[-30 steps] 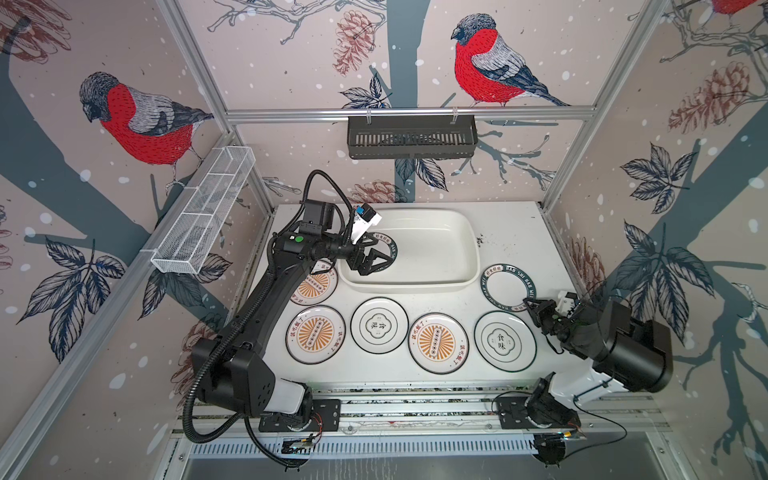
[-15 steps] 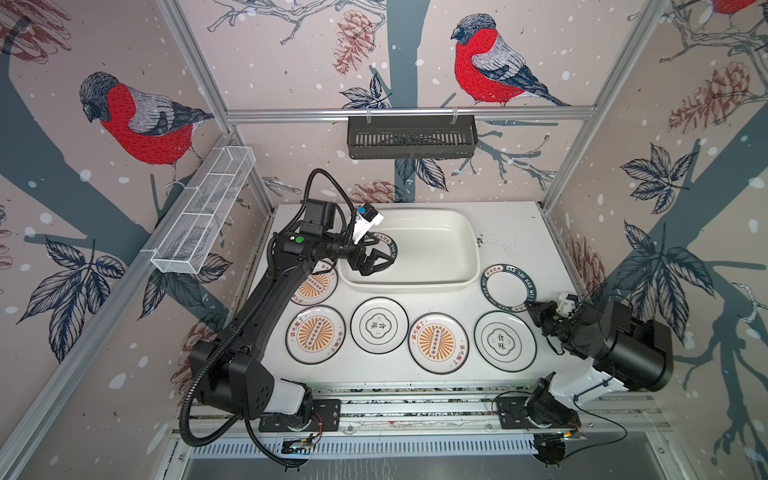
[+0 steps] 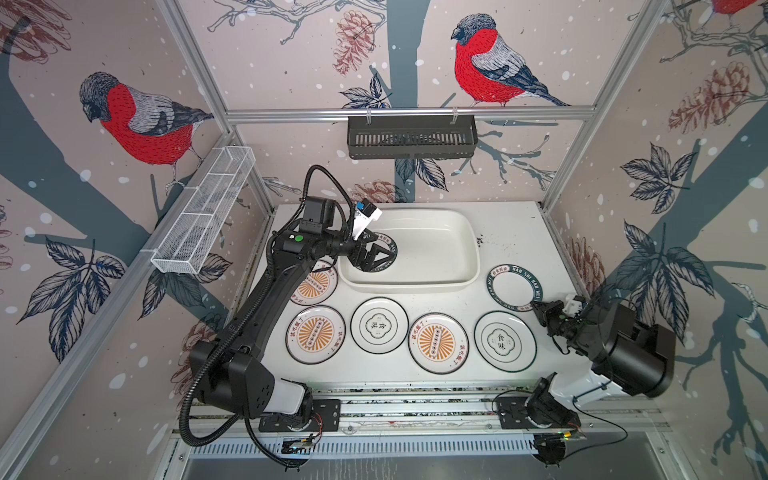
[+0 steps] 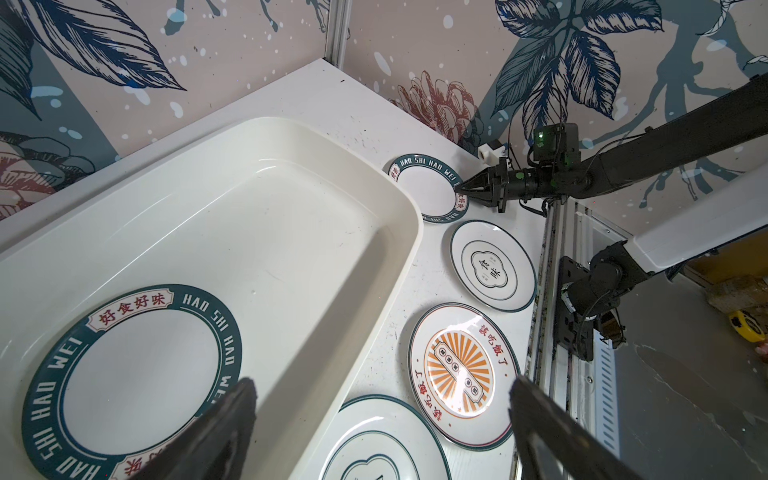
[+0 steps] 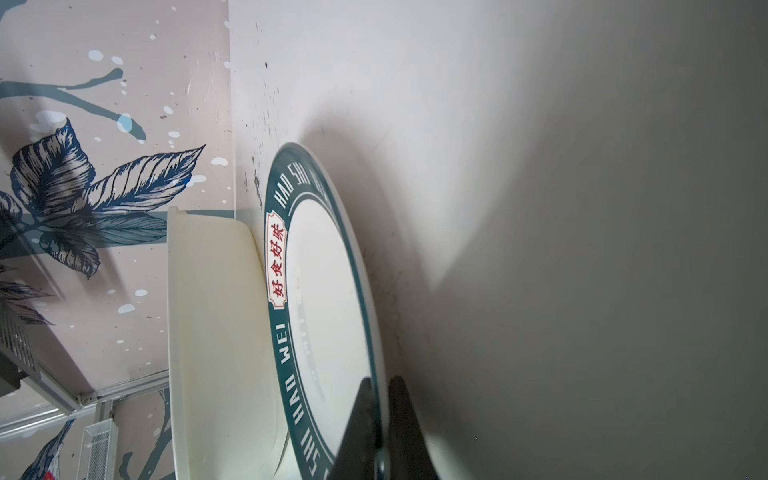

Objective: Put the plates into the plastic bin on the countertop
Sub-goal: 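Lift the upright green-rimmed plate with the right gripper toward the bin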

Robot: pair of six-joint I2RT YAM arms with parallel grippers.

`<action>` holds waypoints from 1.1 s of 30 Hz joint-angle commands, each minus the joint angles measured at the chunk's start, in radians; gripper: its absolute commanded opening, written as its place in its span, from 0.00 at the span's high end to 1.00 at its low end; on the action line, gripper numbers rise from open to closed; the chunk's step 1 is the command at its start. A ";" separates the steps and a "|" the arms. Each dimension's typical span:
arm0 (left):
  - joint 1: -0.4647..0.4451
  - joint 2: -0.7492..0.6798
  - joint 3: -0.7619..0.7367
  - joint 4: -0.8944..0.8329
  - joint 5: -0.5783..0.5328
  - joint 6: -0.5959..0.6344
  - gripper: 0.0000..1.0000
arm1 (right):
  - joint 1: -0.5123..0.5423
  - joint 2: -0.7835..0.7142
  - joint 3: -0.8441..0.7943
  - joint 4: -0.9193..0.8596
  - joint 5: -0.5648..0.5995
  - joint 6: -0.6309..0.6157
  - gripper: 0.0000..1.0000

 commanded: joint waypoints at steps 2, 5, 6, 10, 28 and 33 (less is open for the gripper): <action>-0.001 -0.006 0.007 0.037 -0.039 -0.029 0.06 | -0.027 -0.035 0.038 -0.080 0.018 -0.009 0.97; -0.001 -0.006 0.002 0.050 -0.065 -0.046 0.06 | -0.047 -0.062 0.067 -0.129 0.017 -0.027 0.98; -0.002 -0.008 0.000 0.054 -0.074 -0.050 0.06 | -0.054 -0.070 0.076 -0.143 0.016 -0.031 0.98; -0.001 -0.008 -0.001 0.063 -0.104 -0.059 0.06 | -0.057 -0.099 0.116 -0.197 0.009 -0.049 0.98; 0.035 -0.028 -0.030 0.122 -0.225 -0.128 0.06 | 0.044 -0.271 0.223 -0.295 0.034 0.013 0.98; 0.064 -0.043 -0.036 0.130 -0.241 -0.144 0.06 | 0.085 -0.302 0.286 -0.332 0.049 0.032 0.98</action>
